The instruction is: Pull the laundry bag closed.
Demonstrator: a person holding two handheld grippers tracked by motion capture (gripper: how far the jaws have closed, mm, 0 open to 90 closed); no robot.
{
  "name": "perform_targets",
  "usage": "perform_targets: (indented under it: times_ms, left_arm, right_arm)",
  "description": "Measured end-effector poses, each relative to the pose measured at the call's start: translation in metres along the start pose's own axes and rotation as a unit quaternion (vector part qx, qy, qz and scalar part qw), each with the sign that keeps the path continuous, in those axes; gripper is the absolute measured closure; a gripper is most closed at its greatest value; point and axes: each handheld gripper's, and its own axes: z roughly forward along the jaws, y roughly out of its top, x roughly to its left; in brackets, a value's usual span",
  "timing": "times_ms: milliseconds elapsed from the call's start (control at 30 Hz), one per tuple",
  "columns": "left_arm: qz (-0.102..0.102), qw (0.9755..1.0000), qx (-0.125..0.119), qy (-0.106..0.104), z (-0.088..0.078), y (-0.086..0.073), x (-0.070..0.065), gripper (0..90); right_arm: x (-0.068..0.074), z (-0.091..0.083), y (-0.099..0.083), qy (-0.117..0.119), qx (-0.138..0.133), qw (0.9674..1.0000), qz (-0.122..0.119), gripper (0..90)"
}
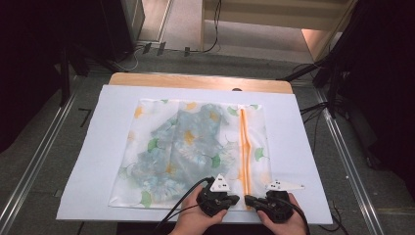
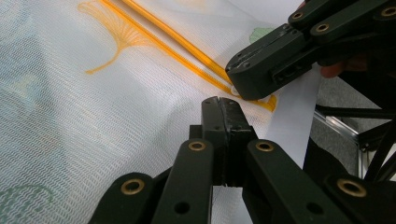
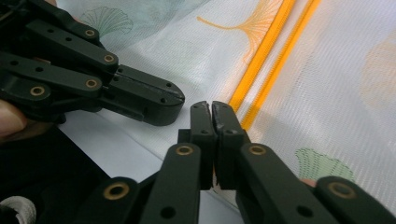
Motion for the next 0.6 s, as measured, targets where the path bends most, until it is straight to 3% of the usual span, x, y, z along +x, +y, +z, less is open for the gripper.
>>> perform_targets:
  times_ms: [133,333,433,500,600]
  left_arm:
    - [0.001,1.0,0.0,0.0,0.0001,0.0,-0.0001,90.0]
    - [0.004,1.0,-0.001,-0.003,0.0006,-0.0004,-0.001,90.0]
    - [0.011,0.9999,0.002,-0.008,0.0006,-0.0006,-0.0017,90.0]
    - [0.013,0.9999,0.004,-0.009,0.0009,-0.0007,-0.0023,90.0]
    - [0.019,0.9996,0.003,-0.021,0.002,-0.0011,-0.003,90.0]
  right_arm:
    - [-0.0005,-0.0015,-0.0001,0.003,-0.004,1.0,-0.001,90.0]
    - [-0.0071,-0.003,-0.0005,0.027,-0.004,0.9993,0.027,90.0]
    - [-0.0089,-0.002,-0.001,0.028,-0.003,0.9992,0.03,89.8]
    - [-0.0076,-0.0001,-0.0013,0.013,0.007,0.9997,0.02,87.9]
    - [-0.0067,0.0012,-0.0008,0.011,0.013,0.9997,0.019,90.0]
